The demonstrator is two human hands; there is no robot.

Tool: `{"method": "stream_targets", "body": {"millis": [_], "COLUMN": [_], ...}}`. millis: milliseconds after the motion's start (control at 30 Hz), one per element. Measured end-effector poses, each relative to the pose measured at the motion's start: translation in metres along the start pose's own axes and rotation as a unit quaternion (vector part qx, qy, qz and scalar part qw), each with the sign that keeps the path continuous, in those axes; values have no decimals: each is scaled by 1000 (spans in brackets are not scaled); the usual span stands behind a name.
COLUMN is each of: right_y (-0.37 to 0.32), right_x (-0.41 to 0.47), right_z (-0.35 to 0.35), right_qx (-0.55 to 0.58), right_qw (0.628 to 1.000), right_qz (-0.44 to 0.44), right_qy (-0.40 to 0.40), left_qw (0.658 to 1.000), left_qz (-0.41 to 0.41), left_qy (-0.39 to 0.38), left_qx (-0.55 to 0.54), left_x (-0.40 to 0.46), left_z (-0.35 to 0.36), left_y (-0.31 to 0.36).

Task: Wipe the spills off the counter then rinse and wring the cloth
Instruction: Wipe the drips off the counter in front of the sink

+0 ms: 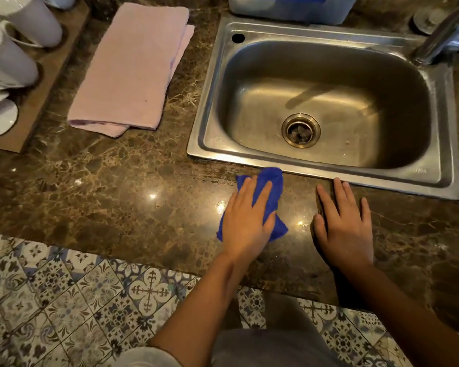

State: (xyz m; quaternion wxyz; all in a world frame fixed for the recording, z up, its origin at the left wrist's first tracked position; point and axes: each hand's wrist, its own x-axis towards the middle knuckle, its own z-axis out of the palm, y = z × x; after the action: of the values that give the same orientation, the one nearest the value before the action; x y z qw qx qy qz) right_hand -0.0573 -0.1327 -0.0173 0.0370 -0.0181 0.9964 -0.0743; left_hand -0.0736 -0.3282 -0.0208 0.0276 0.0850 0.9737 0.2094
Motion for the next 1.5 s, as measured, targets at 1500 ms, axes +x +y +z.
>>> {"method": "stream_targets", "body": {"millis": [1500], "right_y": [-37], "right_x": [56], "right_z": [4], "right_qx": [-21], "right_qw": [999], "right_qz": [40], "right_qy": [-13], "left_qw": [976], "left_qz": [-12], "left_qy": [159], "left_qx": [-148], "left_x": [99], "left_z": [-66], "left_y": [-103]}}
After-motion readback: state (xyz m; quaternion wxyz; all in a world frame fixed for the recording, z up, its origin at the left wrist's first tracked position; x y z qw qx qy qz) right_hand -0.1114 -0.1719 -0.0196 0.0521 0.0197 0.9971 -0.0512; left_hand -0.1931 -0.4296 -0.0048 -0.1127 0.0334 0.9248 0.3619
